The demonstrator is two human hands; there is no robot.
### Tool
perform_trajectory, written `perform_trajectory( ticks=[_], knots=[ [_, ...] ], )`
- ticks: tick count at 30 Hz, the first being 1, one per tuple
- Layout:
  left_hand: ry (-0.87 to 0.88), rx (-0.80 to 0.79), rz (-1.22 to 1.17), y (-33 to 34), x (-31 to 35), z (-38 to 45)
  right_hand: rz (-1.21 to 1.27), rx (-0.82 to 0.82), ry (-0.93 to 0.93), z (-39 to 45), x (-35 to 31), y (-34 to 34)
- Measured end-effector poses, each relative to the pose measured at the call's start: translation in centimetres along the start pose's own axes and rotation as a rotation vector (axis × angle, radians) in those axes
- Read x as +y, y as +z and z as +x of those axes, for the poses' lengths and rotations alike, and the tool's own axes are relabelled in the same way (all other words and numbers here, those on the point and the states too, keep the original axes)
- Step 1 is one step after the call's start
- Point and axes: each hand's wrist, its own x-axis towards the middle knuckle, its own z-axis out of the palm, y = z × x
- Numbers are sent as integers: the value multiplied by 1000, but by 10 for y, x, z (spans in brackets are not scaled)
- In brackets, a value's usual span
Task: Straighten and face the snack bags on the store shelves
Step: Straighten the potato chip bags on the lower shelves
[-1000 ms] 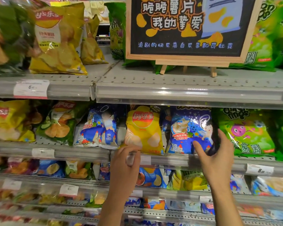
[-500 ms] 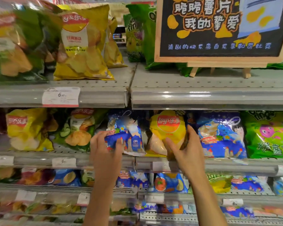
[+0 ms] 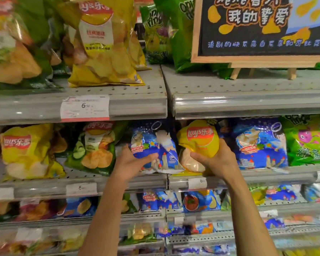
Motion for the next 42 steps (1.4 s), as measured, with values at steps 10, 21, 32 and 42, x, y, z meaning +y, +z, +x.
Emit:
perform_trajectory(
  ticks=[10,21,32,42],
  knots=[
    [-45,260,-114,2,-5,2,42,76,-128,-5,-6,-24],
    [85,188,-137,73,7,0,99,194,-98,-35,29,-83],
    [129,127,-78,133,20,-12,266,186,-76,-46,53,-98],
    [108,-34,64,147,27,-1,298,149,-36,-52,67,-118]
  ],
)
